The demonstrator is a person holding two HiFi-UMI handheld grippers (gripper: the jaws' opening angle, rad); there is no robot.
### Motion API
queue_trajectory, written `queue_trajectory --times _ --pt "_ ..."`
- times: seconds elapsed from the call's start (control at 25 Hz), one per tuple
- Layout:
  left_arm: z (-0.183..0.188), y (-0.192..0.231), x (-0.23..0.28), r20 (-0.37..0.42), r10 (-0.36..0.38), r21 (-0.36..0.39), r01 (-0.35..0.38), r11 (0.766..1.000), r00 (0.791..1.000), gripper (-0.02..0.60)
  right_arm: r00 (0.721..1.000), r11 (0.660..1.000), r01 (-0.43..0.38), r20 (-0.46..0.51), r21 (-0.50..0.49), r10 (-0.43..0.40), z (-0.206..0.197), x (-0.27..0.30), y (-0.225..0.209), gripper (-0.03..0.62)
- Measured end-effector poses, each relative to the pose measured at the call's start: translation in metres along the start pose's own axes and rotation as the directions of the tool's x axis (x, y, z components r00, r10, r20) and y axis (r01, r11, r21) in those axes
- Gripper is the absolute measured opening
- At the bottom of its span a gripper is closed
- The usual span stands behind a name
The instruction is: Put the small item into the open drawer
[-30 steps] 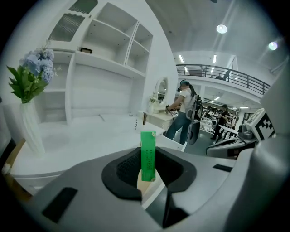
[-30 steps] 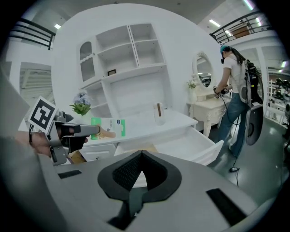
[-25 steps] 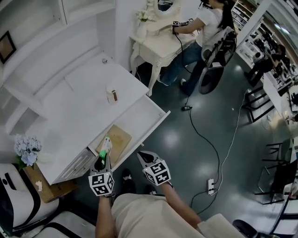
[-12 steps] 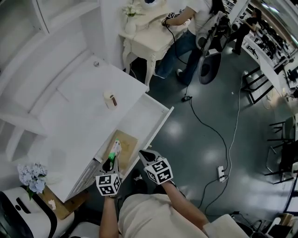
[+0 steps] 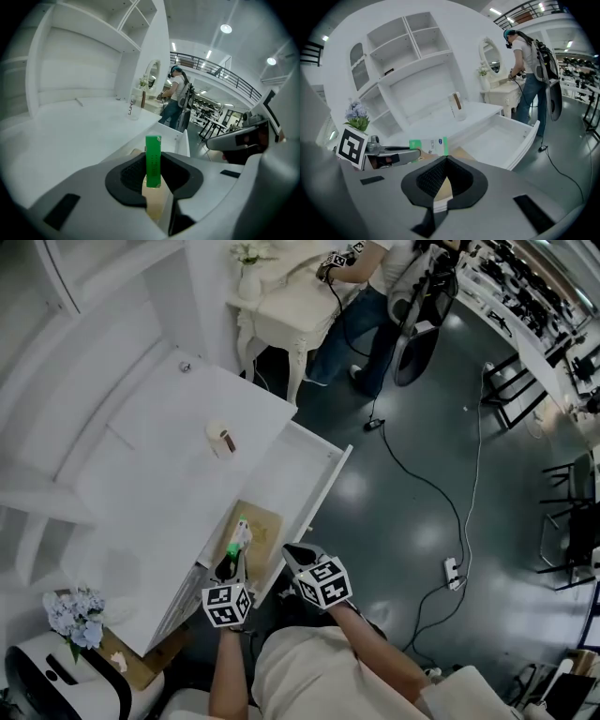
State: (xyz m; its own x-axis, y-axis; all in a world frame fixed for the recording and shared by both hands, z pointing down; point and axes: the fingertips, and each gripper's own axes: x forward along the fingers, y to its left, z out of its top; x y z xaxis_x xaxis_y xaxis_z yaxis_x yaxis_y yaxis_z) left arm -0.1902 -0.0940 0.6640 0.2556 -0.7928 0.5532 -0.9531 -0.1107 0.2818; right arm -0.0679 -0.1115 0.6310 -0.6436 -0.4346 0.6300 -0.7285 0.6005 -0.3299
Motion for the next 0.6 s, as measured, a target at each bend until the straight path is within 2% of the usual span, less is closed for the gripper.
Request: queue_trajectory --times 0.24,0.4,0.6 --pt "-0.01 0.005 0.012 -0.01 -0.018 -0.055 0.017 0.998 1.0 0.095 0.999 1.0 0.016 -0.031 0.0 -0.016 -0.011 0.006 0.005 0.023" --pt "-0.02 0.006 0.02 -0.024 -0.029 -0.125 0.025 0.992 0.999 0.095 0.999 1.0 0.023 -0.048 -0.011 -0.023 -0.015 0.005 0.006 0.024" --pt "-0.036 0.004 0.032 -0.064 -0.049 -0.177 0.037 0.983 0.997 0.095 0.998 1.0 0.024 -0.064 -0.02 -0.026 -0.02 0.005 0.009 0.024"
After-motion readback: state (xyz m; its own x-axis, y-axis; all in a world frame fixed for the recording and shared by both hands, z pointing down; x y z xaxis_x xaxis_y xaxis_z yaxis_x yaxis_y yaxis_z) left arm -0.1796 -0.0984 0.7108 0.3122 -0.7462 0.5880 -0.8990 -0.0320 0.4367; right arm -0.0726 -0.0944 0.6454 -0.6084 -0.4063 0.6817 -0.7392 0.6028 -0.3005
